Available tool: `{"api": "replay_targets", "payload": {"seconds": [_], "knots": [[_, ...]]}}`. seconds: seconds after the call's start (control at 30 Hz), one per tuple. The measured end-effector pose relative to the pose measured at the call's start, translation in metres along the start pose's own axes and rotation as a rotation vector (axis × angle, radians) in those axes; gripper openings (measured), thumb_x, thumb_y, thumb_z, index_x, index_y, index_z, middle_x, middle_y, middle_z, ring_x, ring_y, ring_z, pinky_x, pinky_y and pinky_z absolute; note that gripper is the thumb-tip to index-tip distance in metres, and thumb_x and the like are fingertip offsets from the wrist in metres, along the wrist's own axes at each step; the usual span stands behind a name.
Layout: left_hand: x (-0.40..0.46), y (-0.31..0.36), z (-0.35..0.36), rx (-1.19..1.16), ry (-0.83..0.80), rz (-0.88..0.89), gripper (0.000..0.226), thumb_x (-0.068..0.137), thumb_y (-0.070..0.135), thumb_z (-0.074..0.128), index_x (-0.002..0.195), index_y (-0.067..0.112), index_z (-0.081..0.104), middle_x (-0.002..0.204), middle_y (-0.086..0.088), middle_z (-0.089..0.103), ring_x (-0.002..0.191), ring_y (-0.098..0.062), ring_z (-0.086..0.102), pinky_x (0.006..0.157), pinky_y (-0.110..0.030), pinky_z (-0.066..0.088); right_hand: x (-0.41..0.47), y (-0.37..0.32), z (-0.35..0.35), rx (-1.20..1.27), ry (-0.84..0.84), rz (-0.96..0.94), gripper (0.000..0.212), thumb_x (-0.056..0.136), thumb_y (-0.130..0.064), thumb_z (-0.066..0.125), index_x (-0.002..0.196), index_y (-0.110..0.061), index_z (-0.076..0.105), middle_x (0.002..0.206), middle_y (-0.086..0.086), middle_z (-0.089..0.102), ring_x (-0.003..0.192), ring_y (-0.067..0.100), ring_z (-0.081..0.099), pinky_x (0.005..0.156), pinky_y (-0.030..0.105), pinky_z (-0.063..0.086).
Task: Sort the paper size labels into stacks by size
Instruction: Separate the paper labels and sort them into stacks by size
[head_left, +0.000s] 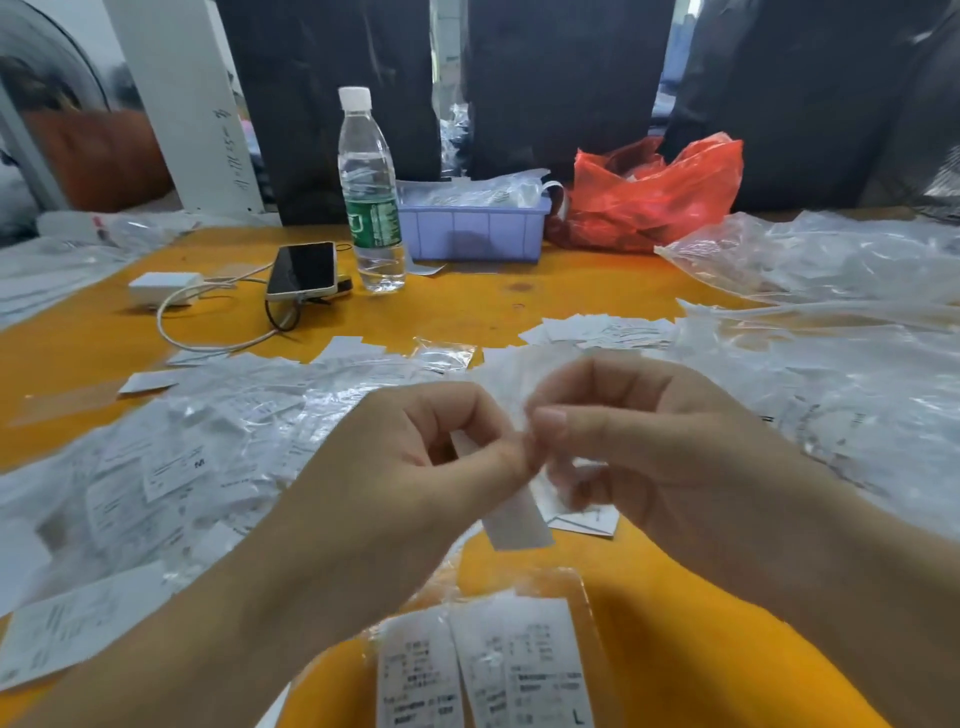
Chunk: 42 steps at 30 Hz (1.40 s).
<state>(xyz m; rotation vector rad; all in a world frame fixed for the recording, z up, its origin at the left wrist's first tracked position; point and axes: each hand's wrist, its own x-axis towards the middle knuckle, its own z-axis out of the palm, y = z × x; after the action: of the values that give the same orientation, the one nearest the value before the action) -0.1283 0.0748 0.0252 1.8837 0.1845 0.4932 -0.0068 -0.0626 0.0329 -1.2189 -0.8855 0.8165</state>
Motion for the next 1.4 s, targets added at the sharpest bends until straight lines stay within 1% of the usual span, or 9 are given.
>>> {"api": "replay_targets", "payload": {"seconds": [0.1,0.3,0.5,0.63,0.73,0.97,1.13,1.23,1.4], "knots": [[-0.002,-0.004,-0.003,0.002,0.009,-0.030,0.042,0.060,0.059,0.070,0.069,0.018,0.069,0.064,-0.025,0.052,0.056,-0.039,0.047,0.060,-0.041,0.037,-0.008,0.006,-0.004,-0.001,0.064,0.018,0.002,0.067,-0.018,0.074,0.069,-0.018,0.073,0.065,0.007,0.066,0.052,0.013,0.054,0.050,0.023,0.045],[-0.002,-0.005,-0.007,-0.028,-0.005,-0.056,0.050,0.059,0.068,0.066,0.085,0.026,0.074,0.078,-0.026,0.056,0.062,-0.041,0.048,0.060,-0.042,0.039,-0.013,0.010,0.002,-0.032,0.086,0.044,0.007,0.061,-0.016,0.077,0.062,-0.016,0.070,0.055,0.004,0.058,0.046,0.013,0.047,0.047,0.021,0.041],[-0.004,-0.009,-0.001,-0.015,-0.015,0.006,0.030,0.068,0.054,0.063,0.086,0.032,0.074,0.069,-0.002,0.067,0.064,-0.021,0.057,0.057,-0.027,0.046,-0.016,0.008,0.010,-0.035,0.104,-0.001,0.006,0.063,-0.018,0.075,0.063,-0.013,0.071,0.053,0.004,0.055,0.045,0.012,0.045,0.044,0.019,0.039],[-0.006,-0.006,0.000,-0.086,-0.004,0.010,0.027,0.068,0.049,0.065,0.083,0.029,0.074,0.068,-0.006,0.065,0.060,-0.012,0.054,0.057,-0.026,0.044,-0.017,0.007,0.009,0.045,0.186,0.009,0.026,0.070,-0.033,0.065,0.069,-0.009,0.074,0.059,0.008,0.056,0.048,0.017,0.045,0.042,0.024,0.040],[-0.007,-0.005,0.000,-0.120,-0.025,0.017,0.026,0.069,0.048,0.067,0.082,0.027,0.074,0.072,-0.010,0.065,0.062,-0.012,0.055,0.057,-0.025,0.045,-0.014,0.009,0.008,-0.031,0.228,0.033,0.015,0.067,-0.025,0.067,0.073,-0.013,0.075,0.060,0.008,0.057,0.048,0.018,0.045,0.041,0.022,0.039],[-0.006,-0.005,0.002,-0.096,-0.049,0.020,0.023,0.071,0.047,0.067,0.080,0.026,0.072,0.076,-0.011,0.070,0.068,-0.030,0.061,0.061,-0.036,0.050,-0.015,0.013,0.004,-0.030,-0.012,0.209,0.010,0.073,-0.026,0.071,0.068,-0.017,0.070,0.060,0.002,0.053,0.049,0.011,0.044,0.045,0.021,0.040],[-0.005,-0.001,-0.001,-0.128,0.023,0.001,0.016,0.068,0.036,0.074,0.075,0.022,0.072,0.072,-0.007,0.068,0.067,-0.016,0.064,0.060,-0.023,0.052,-0.013,0.011,0.000,-0.033,0.129,0.117,0.005,0.064,-0.019,0.074,0.061,-0.018,0.070,0.057,0.002,0.050,0.047,0.011,0.045,0.045,0.022,0.041],[-0.003,0.000,-0.006,-0.204,0.121,-0.035,0.008,0.068,0.022,0.070,0.061,0.020,0.069,0.077,-0.009,0.072,0.068,-0.020,0.069,0.059,-0.028,0.056,-0.011,0.010,-0.004,0.007,0.213,0.066,0.007,0.064,-0.018,0.073,0.059,-0.019,0.069,0.055,0.002,0.051,0.046,0.013,0.045,0.045,0.022,0.041],[-0.005,0.004,-0.008,-0.224,0.175,-0.049,0.024,0.064,0.009,0.060,0.046,0.024,0.057,0.081,-0.009,0.075,0.072,-0.025,0.074,0.059,-0.035,0.058,-0.010,0.008,-0.009,0.054,0.241,0.005,0.012,0.067,-0.016,0.071,0.056,-0.016,0.066,0.052,0.005,0.056,0.043,0.014,0.045,0.044,0.022,0.041]]}}
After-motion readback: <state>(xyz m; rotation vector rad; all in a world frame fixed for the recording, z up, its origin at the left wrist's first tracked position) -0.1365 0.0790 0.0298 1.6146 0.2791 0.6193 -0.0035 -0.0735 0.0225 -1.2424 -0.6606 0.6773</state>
